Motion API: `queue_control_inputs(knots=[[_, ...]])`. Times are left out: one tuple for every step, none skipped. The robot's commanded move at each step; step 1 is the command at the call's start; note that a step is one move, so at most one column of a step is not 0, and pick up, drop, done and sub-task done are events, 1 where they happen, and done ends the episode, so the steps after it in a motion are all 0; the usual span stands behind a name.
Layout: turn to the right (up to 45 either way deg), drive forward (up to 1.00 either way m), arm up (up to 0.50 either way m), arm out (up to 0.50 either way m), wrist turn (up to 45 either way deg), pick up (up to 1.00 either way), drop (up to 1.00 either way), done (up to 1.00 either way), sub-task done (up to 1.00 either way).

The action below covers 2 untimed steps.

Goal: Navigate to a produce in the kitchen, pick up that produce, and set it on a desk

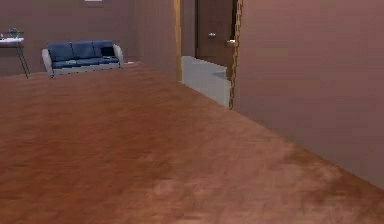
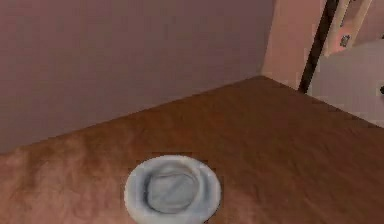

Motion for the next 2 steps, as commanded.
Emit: queue_control_inputs(knots=[[0.0,1.00,0.00,0.00,0.0,0.00,0.00,0.00,0.00],[0.0,1.00,0.00,0.00,0.0,0.00,0.00,0.00,0.00]])
